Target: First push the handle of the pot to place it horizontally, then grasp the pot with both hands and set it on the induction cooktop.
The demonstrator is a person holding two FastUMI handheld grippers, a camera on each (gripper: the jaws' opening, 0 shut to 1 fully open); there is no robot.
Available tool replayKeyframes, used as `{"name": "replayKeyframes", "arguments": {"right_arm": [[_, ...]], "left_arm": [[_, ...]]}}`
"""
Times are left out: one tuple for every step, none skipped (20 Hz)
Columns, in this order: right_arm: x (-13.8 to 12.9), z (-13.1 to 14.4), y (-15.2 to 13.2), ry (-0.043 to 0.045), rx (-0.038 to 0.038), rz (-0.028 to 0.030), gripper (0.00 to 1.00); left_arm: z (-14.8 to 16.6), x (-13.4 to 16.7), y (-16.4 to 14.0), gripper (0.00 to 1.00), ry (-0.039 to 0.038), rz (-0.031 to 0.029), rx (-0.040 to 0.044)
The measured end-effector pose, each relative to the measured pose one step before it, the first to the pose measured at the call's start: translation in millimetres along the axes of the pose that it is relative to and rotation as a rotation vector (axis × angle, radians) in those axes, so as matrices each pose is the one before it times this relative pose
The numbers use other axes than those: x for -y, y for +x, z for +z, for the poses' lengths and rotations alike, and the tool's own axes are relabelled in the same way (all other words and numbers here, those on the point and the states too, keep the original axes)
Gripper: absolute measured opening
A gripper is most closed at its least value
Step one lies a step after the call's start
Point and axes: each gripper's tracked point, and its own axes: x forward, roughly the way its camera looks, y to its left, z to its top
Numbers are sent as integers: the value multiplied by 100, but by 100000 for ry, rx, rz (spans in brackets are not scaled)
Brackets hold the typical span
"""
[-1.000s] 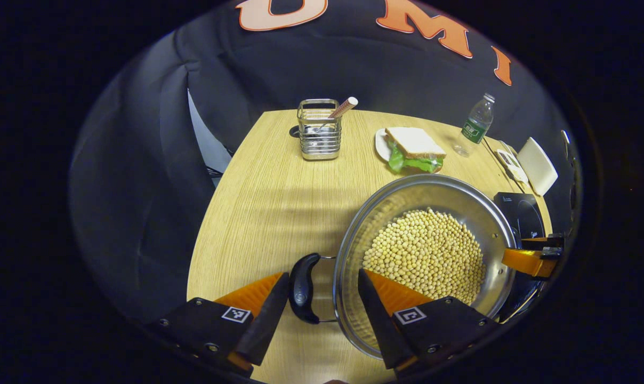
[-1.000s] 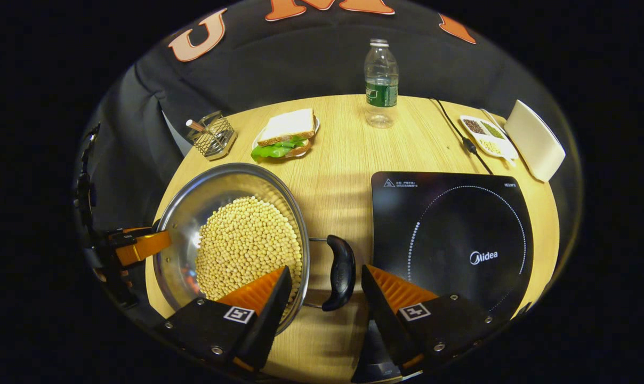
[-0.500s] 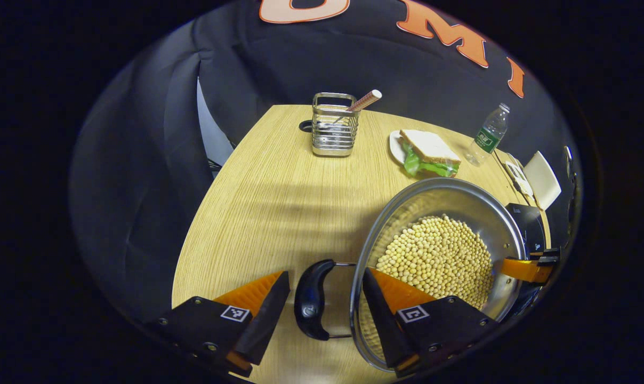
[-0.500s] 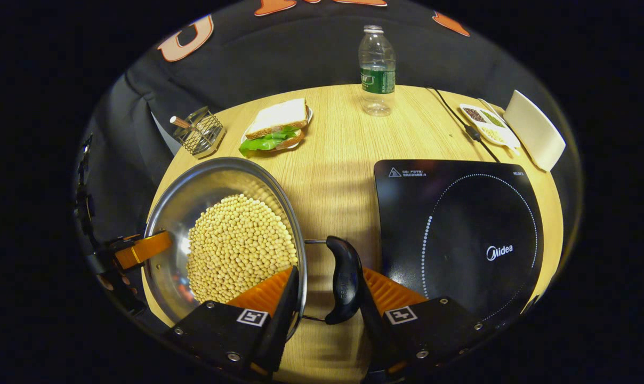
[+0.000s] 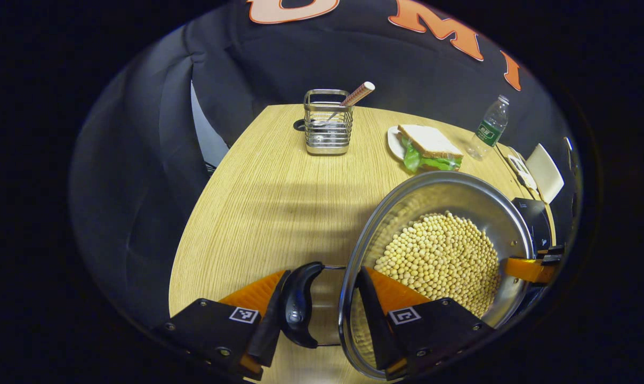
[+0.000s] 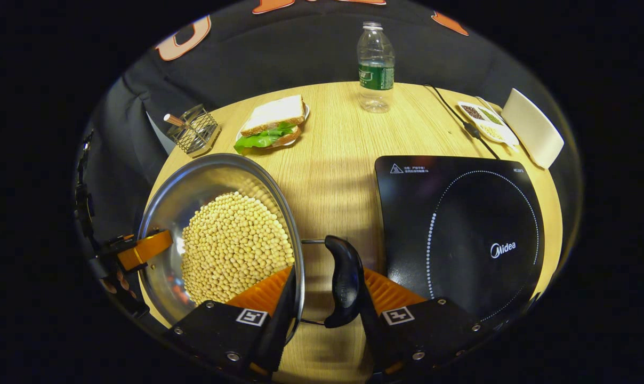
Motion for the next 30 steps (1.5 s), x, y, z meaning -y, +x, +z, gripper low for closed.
{"name": "replayKeyframes", "arguments": {"right_arm": [[-71, -74, 4, 716, -459, 536, 64], [-44, 67, -23, 606, -257, 520, 63], [42, 76, 31, 375, 29, 302, 61], [15, 121, 39, 241, 193, 120, 59], [-1, -199, 64, 536, -841, 56, 56], [-53, -270, -38, 967, -1061, 57, 55], [-94, -14, 100, 720, 495, 508, 55], [50, 107, -17, 326, 863, 707, 51], [181, 207, -88, 191, 1898, 644, 55], [280, 414, -181, -34, 1534, 720, 55], [415, 319, -391, 687, 625, 435, 58], [576, 299, -448, -226, 1241, 330, 53], [481, 417, -550, -200, 999, 202, 53], [243, 426, -359, 281, 1709, -117, 53], [204, 139, -362, 155, 1390, -163, 53], [288, 341, -478, 515, 1406, -294, 53], [404, 198, -438, 339, 1193, -313, 53], [443, 177, -440, 70, 1360, -333, 53], [361, 197, -392, -331, 1249, -144, 53], [405, 205, -453, 415, 874, -133, 53], [396, 200, -385, 278, 1030, 39, 53], [314, -68, -310, 334, 812, -166, 53], [354, 17, -188, -122, 452, -358, 53], [393, -118, -326, -306, -295, -433, 53], [340, -103, -527, 88, -163, -96, 53], [312, -152, -504, 716, 186, 177, 53], [539, -205, -434, 466, 93, 244, 53], [444, -112, -396, 452, 189, 167, 53], [356, 214, -172, 488, 176, -51, 53], [264, 18, -359, 625, 672, -301, 53]], "left_arm": [[-16, 33, -111, 71, 257, -23, -119], [-9, -19, -28, 70, 140, 33, 196], [64, 74, -129, 69, -521, 221, 197], [37, 39, -176, 67, -630, 382, 949], [120, 4, -297, 65, 312, 917, 791], [285, 26, -52, 65, 1289, 1030, 1357], [246, 7, -172, 63, 1760, 889, 883], [314, -3, -297, 63, 302, 177, 1597], [289, -50, -356, 63, -138, 9, 1207], [252, -142, -548, 63, 142, 216, 1581], [469, 136, -668, 61, 455, 196, 1681], [531, 386, -867, 61, 689, 246, 1595], [504, 408, -598, 63, 648, -4, 1596], [567, 236, -432, 63, 417, -74, 1601], [787, 511, -73, 63, 324, -321, 1601], [380, 437, -187, 63, 92, -148, 1469], [398, 437, -249, 63, 274, -95, 1049], [284, 563, -483, 61, 279, -126, 1212], [303, 623, -503, 63, 385, -201, 846], [393, 605, -323, 63, 217, -285, 904], [263, 641, -183, 61, 712, -468, 475], [29, 673, -117, 63, 210, -425, 413], [-118, 672, -120, 63, -517, 85, -253], [-155, 613, -92, 63, -586, 332, -426], [-158, 578, -33, 63, 252, -3, -44], [-55, 780, -68, 63, 321, -73, 217], [-10, 868, -334, 63, 822, -99, 275], [170, 784, -415, 63, 930, 33, 575], [197, 776, -179, 63, 821, -28, 402], [291, 780, -102, 63, 454, -244, 389]]}}
